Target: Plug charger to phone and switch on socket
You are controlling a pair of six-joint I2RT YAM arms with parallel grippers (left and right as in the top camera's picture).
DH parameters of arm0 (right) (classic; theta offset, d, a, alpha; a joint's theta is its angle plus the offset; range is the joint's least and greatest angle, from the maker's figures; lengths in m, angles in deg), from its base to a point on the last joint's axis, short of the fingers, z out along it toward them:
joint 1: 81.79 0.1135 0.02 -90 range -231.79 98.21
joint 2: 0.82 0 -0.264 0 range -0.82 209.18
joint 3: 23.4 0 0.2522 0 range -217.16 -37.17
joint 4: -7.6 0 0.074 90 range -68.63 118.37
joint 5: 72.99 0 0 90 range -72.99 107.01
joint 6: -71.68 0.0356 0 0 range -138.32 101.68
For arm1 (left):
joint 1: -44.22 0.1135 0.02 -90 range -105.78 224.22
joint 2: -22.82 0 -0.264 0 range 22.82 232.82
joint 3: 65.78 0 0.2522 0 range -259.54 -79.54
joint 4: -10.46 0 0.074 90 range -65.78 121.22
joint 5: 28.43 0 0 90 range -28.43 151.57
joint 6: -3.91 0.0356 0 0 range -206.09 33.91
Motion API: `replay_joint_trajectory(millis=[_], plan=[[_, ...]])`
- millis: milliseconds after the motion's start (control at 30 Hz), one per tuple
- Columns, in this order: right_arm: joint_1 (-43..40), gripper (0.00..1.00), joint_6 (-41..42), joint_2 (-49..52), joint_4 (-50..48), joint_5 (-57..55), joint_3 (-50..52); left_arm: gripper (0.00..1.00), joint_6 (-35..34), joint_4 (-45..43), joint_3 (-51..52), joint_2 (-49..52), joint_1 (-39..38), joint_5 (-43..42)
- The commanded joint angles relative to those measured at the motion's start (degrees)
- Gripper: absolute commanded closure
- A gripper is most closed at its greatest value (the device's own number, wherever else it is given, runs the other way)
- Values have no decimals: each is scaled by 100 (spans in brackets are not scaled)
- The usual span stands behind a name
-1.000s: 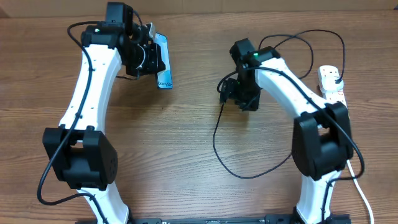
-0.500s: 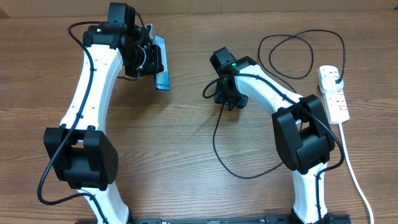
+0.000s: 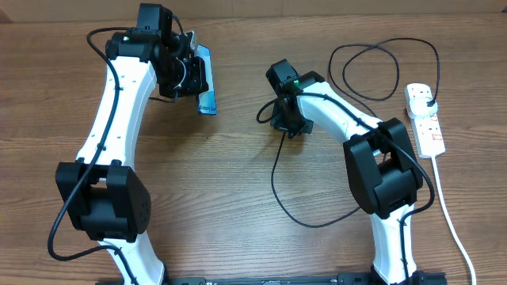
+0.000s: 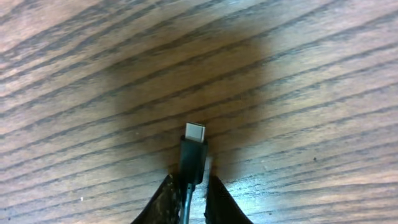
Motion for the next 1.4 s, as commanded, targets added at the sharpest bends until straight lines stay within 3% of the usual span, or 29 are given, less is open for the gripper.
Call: replay_joint_trajectory(millis=[0,200,400,467,567,667,733,933,1133,1267,1367], plan=[[31,87,20,393,-2,122,70,95,22,-42,-72,-15,-39,-26],[-11,96,-9,393,-28,221,61,96,24,-44,-72,-15,-39,-26],[-256,96,-232,354,-59,492,46,96,151,-127,-72,-15,-37,-286],[-339,96,-546,247,-109,955,2,96,509,-326,-74,-15,-35,-1060],[-470,96,-1108,-258,-160,1939,-48,96,859,-1152,-76,-17,111,-3235],[-501,96,-1394,-1034,-153,2299,-48,96,472,-2260,-76,-17,334,-4651],[-472,96,-1405,-1665,-151,2411,-48,96,-343,-3226,-76,-17,501,-5204],[-7,96,-1572,-2907,-55,2448,-48,96,-1169,-4223,-76,-17,531,-5595],[446,96,-1657,-3213,-44,2253,-48,96,-1200,-4194,-76,-17,461,-6102],[553,96,-1655,-3331,-68,2205,-50,96,-855,-3851,-76,-17,350,-6205],[640,96,-1661,-3493,-46,1991,-50,96,-221,-3036,-76,-17,205,-5746]])
